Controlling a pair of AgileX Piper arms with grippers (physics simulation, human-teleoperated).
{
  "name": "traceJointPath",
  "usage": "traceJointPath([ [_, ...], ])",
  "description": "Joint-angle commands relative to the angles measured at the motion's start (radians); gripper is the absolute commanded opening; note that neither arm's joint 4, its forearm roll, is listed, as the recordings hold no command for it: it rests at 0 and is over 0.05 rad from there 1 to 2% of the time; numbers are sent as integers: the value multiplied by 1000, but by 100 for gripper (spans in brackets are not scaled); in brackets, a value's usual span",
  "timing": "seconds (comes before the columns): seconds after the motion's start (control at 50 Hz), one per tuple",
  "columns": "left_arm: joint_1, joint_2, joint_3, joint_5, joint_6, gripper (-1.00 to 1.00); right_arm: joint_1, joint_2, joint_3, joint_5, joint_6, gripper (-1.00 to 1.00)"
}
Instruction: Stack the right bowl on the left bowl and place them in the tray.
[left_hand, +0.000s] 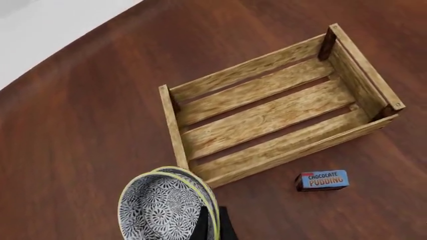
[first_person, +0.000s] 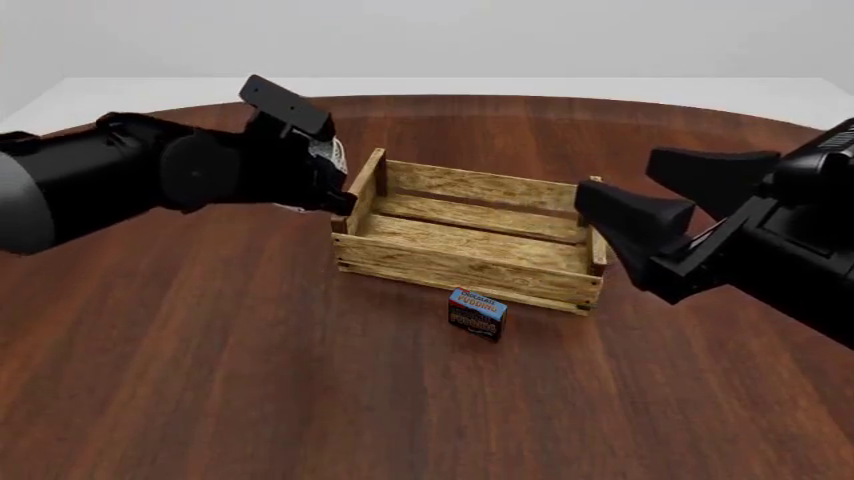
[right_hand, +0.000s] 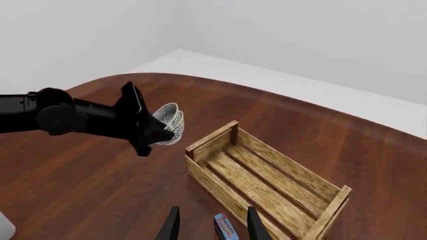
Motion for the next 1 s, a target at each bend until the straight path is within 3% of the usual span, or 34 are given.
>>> traceJointPath([
  [0.02,-20,89,-117,5,-71,-100,-4,-17,2,8,5,100],
  [0.74,-102,284,-369,62,-25,-100,-29,-1,4,13,14,100],
  [1.0,-124,399,-501,118,-12,-100,-63,-12,10,13,27,100],
])
